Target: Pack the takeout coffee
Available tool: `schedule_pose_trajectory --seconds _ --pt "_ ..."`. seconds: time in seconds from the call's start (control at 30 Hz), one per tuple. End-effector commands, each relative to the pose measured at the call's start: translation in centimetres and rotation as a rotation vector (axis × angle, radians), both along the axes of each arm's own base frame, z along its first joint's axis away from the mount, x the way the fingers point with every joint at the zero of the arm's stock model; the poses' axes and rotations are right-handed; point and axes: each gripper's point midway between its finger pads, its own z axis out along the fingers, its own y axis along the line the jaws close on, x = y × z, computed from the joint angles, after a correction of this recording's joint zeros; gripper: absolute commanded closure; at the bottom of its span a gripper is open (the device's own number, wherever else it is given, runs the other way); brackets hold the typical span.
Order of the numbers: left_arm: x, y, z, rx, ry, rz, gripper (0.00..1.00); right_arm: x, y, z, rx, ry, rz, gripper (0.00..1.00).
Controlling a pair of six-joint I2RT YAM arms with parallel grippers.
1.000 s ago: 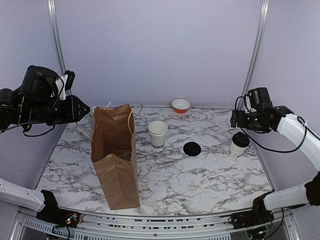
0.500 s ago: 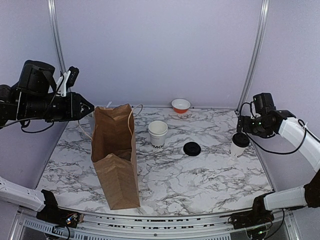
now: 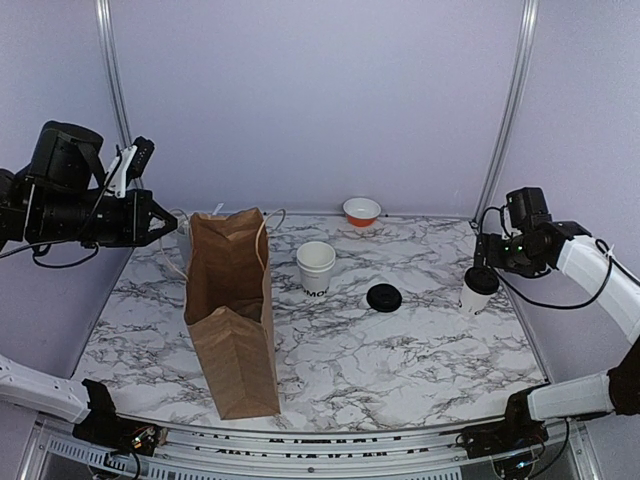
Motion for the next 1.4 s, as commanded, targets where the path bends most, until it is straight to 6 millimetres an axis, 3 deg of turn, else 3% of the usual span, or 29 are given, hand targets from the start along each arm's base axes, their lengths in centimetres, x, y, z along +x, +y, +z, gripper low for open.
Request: schedule_pose_trajectory --seconds 0.0,0.37,0.57,0.83,1.37 --pt "0.3 -0.8 0.8 0.005 -0.019 -0.033 1.0 0.0 -0.5 -0.5 -0.004 0.014 -0.011 0.04" --pt "3.3 -3.7 1.7 -0.052 -0.086 -0.004 1.0 0.3 -2.3 -3.3 0.045 0.07 -0.026 0.04" --pt "4.0 -5.7 2.2 -0.106 -0.103 -0.037 1.0 1.8 -1.6 -4.6 0.083 0.097 -0.005 0.04" --pt "4.2 -6.9 2.4 -0.127 -0.112 -0.071 1.0 2.0 -1.4 -5.6 0.082 0.115 0.017 0.06" --pt "4.3 -8.1 2.4 -0.141 -0.111 -0.105 1.0 1.8 -2.3 -2.3 0.055 0.032 -0.03 0.09"
